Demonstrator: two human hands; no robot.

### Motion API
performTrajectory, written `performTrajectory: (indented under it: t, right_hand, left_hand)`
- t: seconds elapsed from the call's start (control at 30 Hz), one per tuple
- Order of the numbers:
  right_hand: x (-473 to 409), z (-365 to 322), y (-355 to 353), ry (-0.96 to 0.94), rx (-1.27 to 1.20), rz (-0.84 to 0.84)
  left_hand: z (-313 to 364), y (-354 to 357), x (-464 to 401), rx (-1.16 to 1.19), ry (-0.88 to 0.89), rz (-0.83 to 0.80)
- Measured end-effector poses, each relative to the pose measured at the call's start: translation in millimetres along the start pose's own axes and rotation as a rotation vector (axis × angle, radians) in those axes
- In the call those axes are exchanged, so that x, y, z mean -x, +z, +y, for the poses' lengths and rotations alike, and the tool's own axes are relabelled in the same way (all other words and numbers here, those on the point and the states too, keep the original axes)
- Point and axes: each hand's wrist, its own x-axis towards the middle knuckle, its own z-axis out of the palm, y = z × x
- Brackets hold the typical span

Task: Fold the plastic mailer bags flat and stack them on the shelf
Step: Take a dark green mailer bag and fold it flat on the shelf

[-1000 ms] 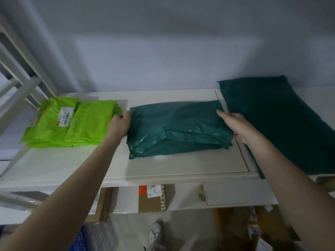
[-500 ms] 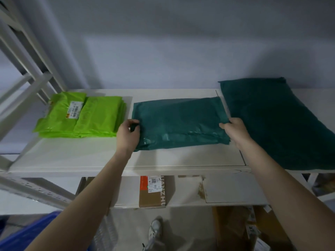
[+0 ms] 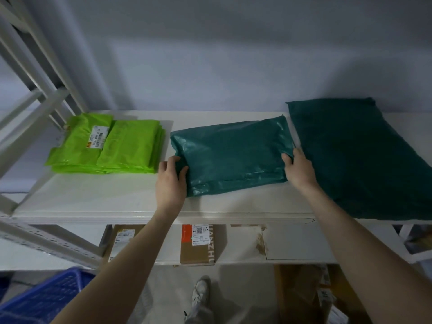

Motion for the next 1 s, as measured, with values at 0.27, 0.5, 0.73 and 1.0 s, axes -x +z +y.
performTrajectory:
  t: [0.27,0.5,0.73,1.0]
  right_hand:
    - [2,4,15,-0.076,0.183,0.064]
    - [-4,7,22,-0.132,0.124,0.092]
    - [2,-5,7,0.019,-0.023,0.189]
    - [76,-72,56,-0.715,0.211,0.181]
  left_hand:
    - [-3,8,-3,-0.199,-0.017,-0.033]
    - [-7,10,-21,-0.233,0.053,-0.138]
    - [-9,-5,-16,-0.158,0.019,-0.209]
    - [-6,-16,4,0.090,-0.031,-0.088]
